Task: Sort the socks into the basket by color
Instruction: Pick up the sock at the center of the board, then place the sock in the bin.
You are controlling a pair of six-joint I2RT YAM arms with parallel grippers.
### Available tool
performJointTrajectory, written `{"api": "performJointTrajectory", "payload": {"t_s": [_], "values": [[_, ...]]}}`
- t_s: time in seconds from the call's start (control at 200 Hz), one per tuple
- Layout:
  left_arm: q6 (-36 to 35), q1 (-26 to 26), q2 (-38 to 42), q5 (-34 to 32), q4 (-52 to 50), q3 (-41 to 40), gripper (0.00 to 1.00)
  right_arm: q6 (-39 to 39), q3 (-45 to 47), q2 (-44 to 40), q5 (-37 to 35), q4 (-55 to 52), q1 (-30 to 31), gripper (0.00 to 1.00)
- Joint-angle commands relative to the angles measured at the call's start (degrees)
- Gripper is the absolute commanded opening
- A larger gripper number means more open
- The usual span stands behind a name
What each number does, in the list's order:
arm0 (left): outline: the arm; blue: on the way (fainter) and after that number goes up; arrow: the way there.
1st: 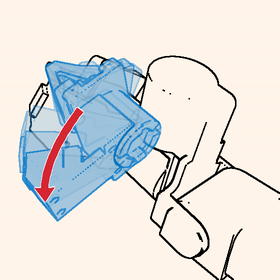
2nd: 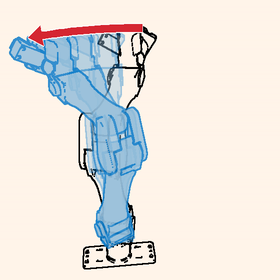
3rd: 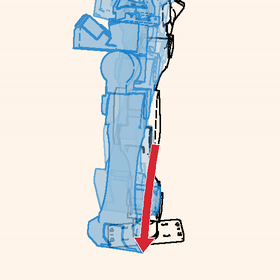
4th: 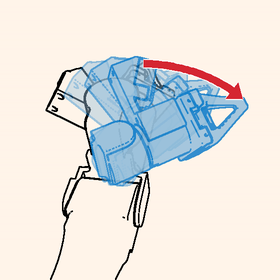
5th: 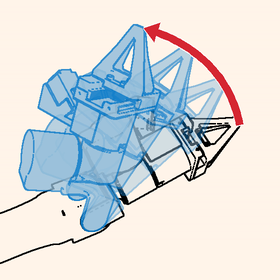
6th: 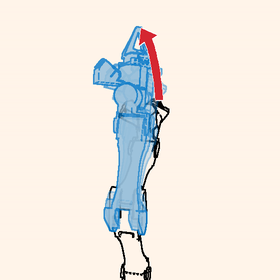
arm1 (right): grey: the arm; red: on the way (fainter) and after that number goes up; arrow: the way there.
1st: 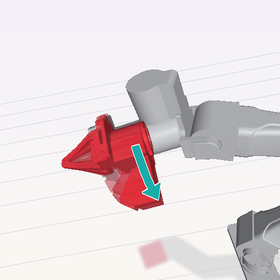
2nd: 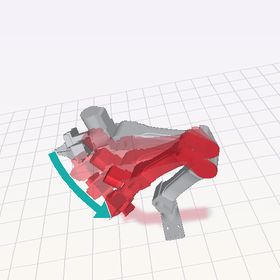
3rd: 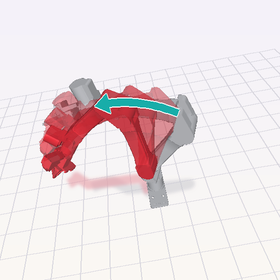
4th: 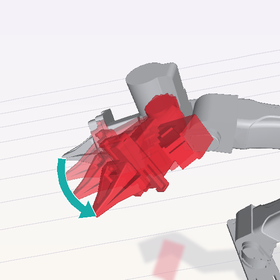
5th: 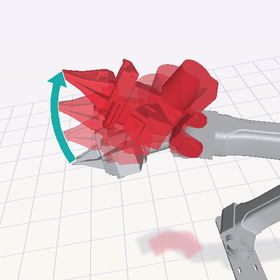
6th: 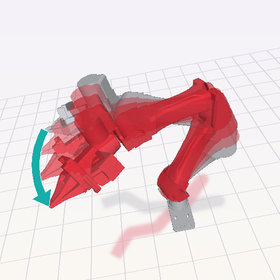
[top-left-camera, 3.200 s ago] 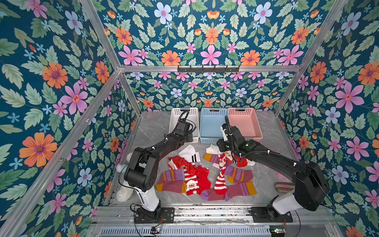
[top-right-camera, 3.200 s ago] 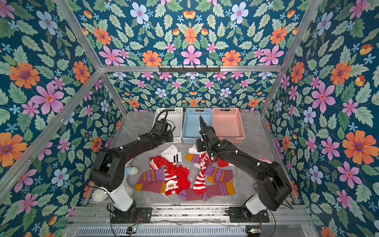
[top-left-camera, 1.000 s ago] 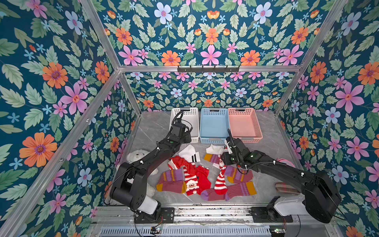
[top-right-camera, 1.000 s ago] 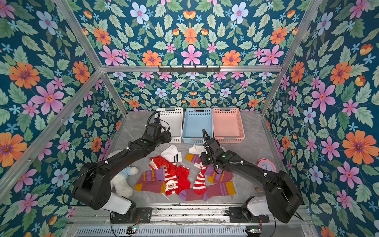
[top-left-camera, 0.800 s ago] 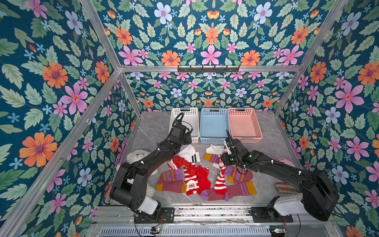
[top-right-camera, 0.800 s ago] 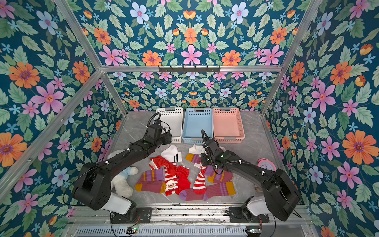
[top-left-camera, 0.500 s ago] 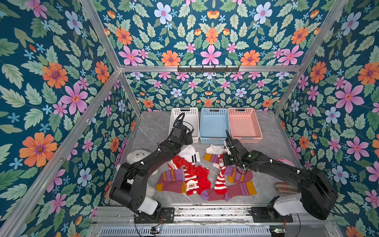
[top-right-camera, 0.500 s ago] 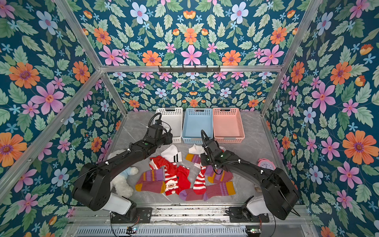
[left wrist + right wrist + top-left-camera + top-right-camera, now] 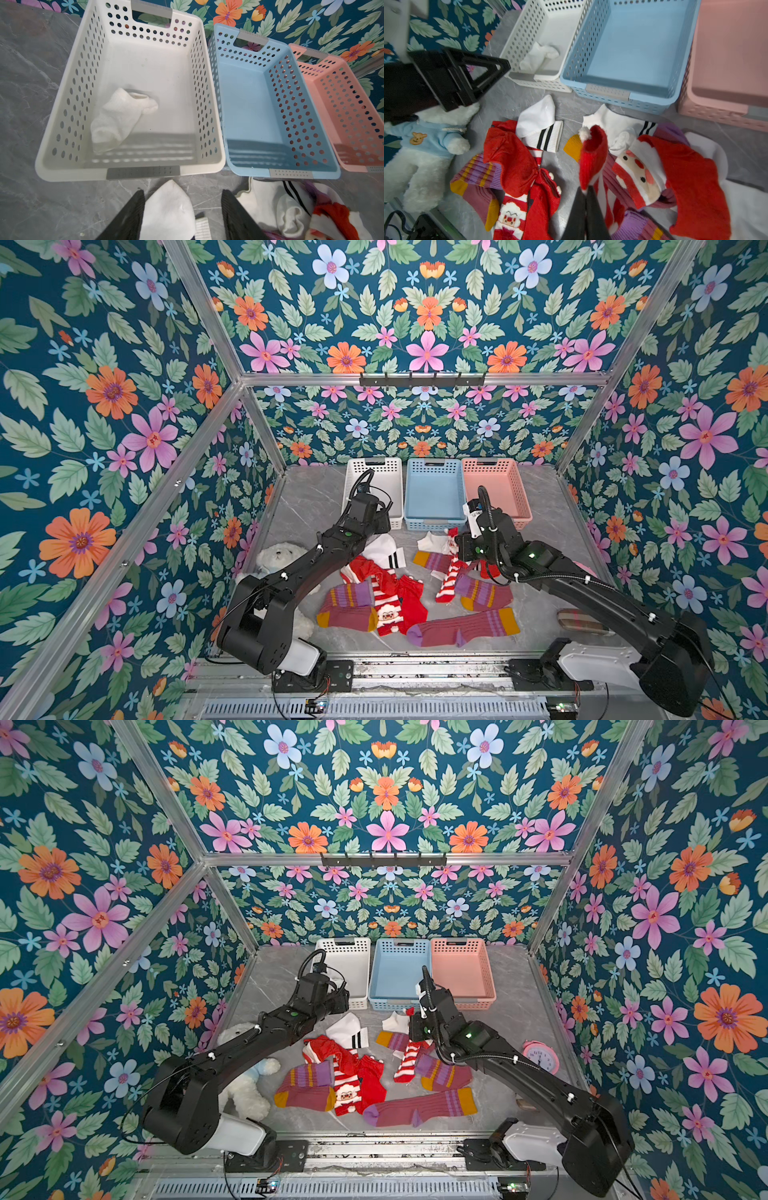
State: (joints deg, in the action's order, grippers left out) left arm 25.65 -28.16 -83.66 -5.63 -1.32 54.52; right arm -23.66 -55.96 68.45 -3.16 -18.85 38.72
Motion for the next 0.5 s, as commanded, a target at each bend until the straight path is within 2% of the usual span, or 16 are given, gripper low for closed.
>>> {"api": "performJointTrajectory", "payload": {"t_s": [0.0,0.19,0.49], "values": [[0.98,-0.22,0.34,-0.87,1.06,-0.03,0.63,2.45,-1.82,-2.04,-2.01,-0.25,-1.02,0.0],[1.25,-0.83,0.84,-0.9,0.99,-0.14,0.63,6.49,-6.91,-2.31,-2.53,0.65,-4.49,0.0],[1.74,-1.94,2.62,-1.8,0.45,-1.3,0.63,11.41,-16.13,4.06,0.05,2.33,-13.71,0.0]]}}
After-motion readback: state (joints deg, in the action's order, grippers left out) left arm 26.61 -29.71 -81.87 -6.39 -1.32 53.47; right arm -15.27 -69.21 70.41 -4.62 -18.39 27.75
